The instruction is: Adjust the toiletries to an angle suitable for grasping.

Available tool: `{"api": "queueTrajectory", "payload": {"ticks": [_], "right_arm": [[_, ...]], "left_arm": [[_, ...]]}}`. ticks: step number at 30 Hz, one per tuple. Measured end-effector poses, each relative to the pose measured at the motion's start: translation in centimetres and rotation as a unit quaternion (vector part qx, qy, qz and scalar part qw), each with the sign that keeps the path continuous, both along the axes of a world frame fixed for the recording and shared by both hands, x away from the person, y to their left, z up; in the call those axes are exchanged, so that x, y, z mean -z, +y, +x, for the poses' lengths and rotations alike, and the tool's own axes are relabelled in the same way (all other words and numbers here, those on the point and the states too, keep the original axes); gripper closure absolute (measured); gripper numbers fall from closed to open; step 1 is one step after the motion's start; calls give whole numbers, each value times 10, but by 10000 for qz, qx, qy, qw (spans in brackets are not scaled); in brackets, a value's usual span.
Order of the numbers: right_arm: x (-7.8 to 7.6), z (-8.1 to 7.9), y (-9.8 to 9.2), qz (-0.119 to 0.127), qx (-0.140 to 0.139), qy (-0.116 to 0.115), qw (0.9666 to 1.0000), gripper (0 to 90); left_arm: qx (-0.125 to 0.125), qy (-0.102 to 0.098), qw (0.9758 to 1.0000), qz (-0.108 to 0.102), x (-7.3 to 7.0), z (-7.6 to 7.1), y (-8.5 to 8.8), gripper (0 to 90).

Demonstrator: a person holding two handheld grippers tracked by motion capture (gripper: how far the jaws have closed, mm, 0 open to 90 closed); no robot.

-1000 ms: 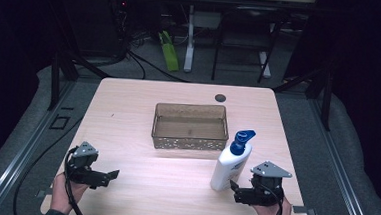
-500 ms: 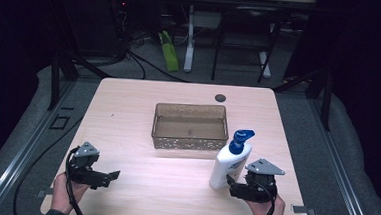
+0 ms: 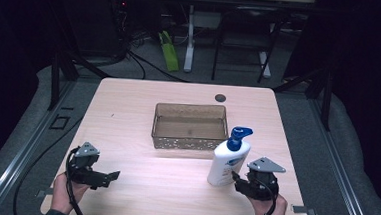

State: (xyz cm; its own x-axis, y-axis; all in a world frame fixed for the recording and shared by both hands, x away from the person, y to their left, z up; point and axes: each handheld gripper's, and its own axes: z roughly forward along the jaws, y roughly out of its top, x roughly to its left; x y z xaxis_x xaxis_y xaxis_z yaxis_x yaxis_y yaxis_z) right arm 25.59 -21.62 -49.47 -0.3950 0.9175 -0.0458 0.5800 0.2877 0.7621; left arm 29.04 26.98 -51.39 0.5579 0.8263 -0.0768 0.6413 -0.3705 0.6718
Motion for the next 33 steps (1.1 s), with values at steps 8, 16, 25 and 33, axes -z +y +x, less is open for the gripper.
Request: {"api": "queueTrajectory", "payload": {"ticks": [8,16,25,33], "right_arm": [[1,5,-4,71,65,-7,10000,410],[2,10,-3,96,82,-23,9999,368],[-10,2,4,120,-38,-334,9994,210],[-34,-6,6,382,-227,-676,9967,137]], "left_arm": [[2,24,10000,17,0,1,-1,0],[-1,21,10000,22,1,1,-1,0],[10,23,10000,27,1,1,0,0],[32,46,10000,32,1,0,1,0]]}}
